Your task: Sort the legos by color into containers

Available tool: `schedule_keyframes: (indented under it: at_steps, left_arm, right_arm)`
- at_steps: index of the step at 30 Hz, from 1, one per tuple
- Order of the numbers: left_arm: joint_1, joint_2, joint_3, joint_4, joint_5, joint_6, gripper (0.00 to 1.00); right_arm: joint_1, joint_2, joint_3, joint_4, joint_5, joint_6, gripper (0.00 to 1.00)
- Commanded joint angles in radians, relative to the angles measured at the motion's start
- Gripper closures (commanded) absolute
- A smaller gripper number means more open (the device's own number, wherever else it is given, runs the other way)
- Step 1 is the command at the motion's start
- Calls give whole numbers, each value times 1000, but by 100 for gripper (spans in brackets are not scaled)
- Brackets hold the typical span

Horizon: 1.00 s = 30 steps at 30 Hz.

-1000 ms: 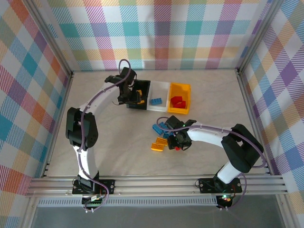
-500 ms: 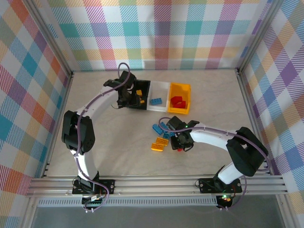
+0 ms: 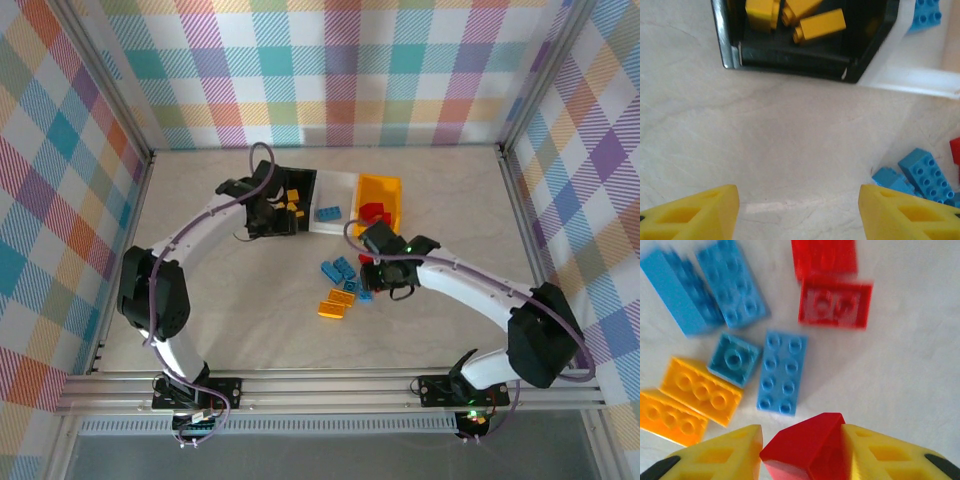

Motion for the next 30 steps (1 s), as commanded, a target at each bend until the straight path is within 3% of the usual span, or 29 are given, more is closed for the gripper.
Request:
schedule_keyframes:
  at_steps: [1,13,18,25,30]
  left_arm:
    - [-54,-57,-65,12,-14,-33,35]
    - [-232,-254,-369,90,-14,-138,34]
    - [-340,-239,-422,150,-10,-172,26]
    - [-421,-132,-386,189,-15,-179,21]
    - [-472,-36,-325,204,-17,-167,21]
  right_arm:
    - [-88,52,126,17,7,-91,55]
    - [-276,529,644,51,-49,-218,55]
    - [-302,625,744,41,-59,-230,46]
    - [-303,592,731,30,-80,-230,39]
    - [-303,407,550,58,-130,-188,38]
